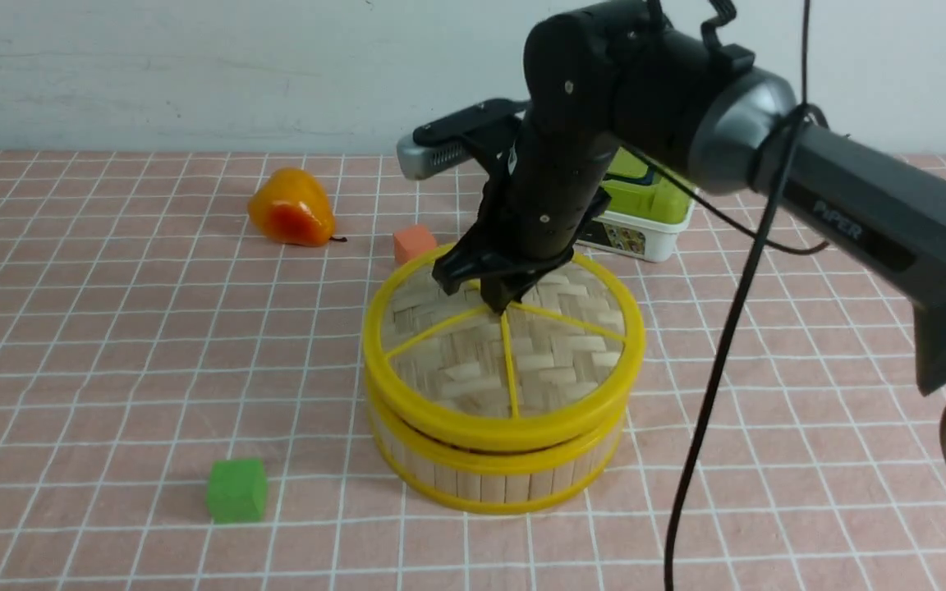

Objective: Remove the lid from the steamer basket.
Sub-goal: Use the right arm to lift the lid of the steamer, then use the right arm to place the steamer lid on the table

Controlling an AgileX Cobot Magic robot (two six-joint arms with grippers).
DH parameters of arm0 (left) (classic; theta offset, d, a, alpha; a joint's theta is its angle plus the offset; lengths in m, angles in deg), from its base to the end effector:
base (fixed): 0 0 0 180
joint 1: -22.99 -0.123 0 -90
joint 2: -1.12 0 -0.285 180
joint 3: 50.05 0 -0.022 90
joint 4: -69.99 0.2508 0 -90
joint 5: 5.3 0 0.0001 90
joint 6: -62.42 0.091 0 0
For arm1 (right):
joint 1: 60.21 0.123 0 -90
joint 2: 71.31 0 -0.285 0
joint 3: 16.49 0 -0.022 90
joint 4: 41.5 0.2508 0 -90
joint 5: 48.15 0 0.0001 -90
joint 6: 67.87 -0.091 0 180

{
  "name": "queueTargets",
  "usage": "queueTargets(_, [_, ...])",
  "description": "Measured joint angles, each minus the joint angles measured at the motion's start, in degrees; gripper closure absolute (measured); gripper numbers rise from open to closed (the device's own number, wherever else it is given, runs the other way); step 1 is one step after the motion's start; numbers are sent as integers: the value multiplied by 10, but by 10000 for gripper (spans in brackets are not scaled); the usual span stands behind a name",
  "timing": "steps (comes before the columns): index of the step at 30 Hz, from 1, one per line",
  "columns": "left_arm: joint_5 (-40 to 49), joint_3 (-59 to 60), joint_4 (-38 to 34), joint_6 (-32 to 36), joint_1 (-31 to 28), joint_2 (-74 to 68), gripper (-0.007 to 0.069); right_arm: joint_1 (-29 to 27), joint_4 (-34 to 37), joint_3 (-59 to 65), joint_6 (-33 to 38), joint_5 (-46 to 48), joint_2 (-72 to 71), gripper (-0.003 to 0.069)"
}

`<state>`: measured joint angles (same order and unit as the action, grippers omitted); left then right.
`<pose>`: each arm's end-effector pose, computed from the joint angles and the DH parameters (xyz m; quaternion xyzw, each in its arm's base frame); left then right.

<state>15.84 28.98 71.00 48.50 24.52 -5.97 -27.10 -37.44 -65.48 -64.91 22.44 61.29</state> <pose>0.0528 -0.0008 0.1700 -0.0822 0.8010 -0.0723 0.5886 0.3981 0.2669 0.3008 -0.2978 0.9275 0.0920 0.2063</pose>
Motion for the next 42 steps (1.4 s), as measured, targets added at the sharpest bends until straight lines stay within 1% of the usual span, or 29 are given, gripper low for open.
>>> queueTargets(5, [0, 0, 0, 0, 0, 0, 385, 0, -41, -50, 14, 11, -71, 579])
queueTargets(7, [0, 0, 0, 0, 0, 0, 385, 0, -47, -53, 16, 13, -91, 579])
queueTargets(12, [0, 0, 0, 0, 0, 0, 385, -3, -103, -53, 18, 21, -174, 579])
queueTargets(15, [0, 0, 0, 0, 0, 0, 385, -24, -109, -27, 18, 21, -217, 579])
queueTargets(18, [0, 0, 0, 0, 0, 0, 385, -68, -110, 39, 18, 21, -257, 579])
queueTargets(20, [0, 0, 0, 0, 0, 0, 385, -88, -110, 68, 18, 21, -269, 579])
queueTargets(21, [0, 0, 0, 0, 0, 0, 385, -120, -106, 122, 18, 21, -287, 579])
queueTargets(23, [0, 0, 0, 0, 0, 0, 385, -160, -94, 179, 18, 21, -300, 579])
queueTargets(24, [0, 0, 0, 0, 0, 0, 385, -164, -92, 191, 18, 21, -302, 579])
queueTargets(25, [0, 0, 0, 0, 0, 0, 385, -194, -77, 238, 18, 20, -306, 579])
queueTargets(26, [0, 0, 0, 0, 0, 0, 385, -210, -66, 264, 18, 16, -307, 579])
queueTargets(29, [0, 0, 0, 0, 0, 0, 385, -245, -30, 336, 18, -28, -305, 579])
queueTargets(30, [0, 0, 0, 0, 0, 0, 385, -245, -30, 336, 18, -28, -305, 579])
queueTargets(32, [0, 0, 0, 0, 0, 0, 385, -253, -10, 387, 18, -80, -301, 579])
queueTargets(33, [0, 0, 0, 0, 0, 0, 385, -253, -8, 389, 18, -80, -300, 579])
queueTargets(34, [0, 0, 0, 0, 0, 0, 385, -254, -3, 406, 18, -108, -294, 579])
queueTargets(37, [0, 0, 0, 0, 0, 0, 385, -255, 2, 424, 18, -151, -272, 579])
queueTargets(42, [0, 0, 0, 0, 0, 0, 385, -256, -2, 427, 18, -192, -231, 579])
